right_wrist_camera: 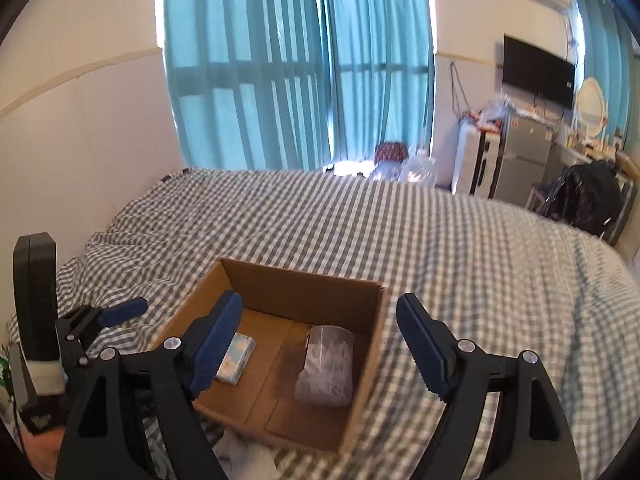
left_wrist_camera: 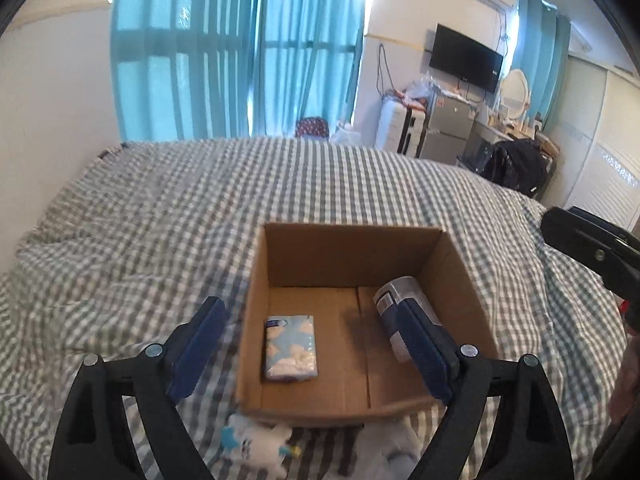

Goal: Organize objects
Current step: 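Move the left gripper back to the pile and grasp the white lace cloth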

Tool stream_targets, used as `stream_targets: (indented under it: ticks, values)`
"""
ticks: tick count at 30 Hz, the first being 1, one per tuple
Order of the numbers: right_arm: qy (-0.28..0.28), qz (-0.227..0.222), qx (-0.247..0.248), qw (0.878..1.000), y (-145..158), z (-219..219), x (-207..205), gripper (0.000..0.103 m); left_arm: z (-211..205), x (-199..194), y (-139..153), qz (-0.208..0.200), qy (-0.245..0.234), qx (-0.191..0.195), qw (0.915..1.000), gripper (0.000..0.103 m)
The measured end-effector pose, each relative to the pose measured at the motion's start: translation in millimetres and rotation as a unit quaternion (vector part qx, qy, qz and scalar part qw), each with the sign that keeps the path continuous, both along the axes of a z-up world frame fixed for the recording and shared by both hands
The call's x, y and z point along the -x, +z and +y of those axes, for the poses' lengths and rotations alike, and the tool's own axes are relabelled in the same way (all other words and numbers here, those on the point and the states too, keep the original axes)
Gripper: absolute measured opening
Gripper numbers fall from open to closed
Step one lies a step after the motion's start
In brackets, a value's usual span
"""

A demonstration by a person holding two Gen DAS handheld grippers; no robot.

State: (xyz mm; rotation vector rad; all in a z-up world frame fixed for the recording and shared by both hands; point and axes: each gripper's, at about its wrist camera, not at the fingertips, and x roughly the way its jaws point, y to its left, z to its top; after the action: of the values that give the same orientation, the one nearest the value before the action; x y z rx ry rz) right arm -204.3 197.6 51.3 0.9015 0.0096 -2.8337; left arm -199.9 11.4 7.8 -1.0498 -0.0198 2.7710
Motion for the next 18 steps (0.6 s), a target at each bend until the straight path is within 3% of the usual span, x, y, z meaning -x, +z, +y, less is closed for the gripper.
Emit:
stream_targets:
  ticks: [5, 10, 14, 18]
  values:
    - [-0.006, 0.02, -0.016, 1.0, 29, 1, -47, 0.082, -8, -41, 30, 0.028, 0.008, 0.007, 0.9996, 0.094]
    - [-0.001, 0.041, -0.025, 0.999, 41, 0, -96, 0.083, -15, -83, 38, 0.041, 0.021, 0.017, 0.9988, 0.097]
    - [0.001, 0.03, -0.034, 0.999, 25, -3, -123, 0.083, -18, -111, 22, 0.04, 0.039, 0.032, 0.9979, 0.097]
    - [-0.005, 0.006, -0.044, 0.999, -11, -2, -142, 0.083, -22, -130, -4, 0.022, 0.053, 0.03, 0.9979, 0.097]
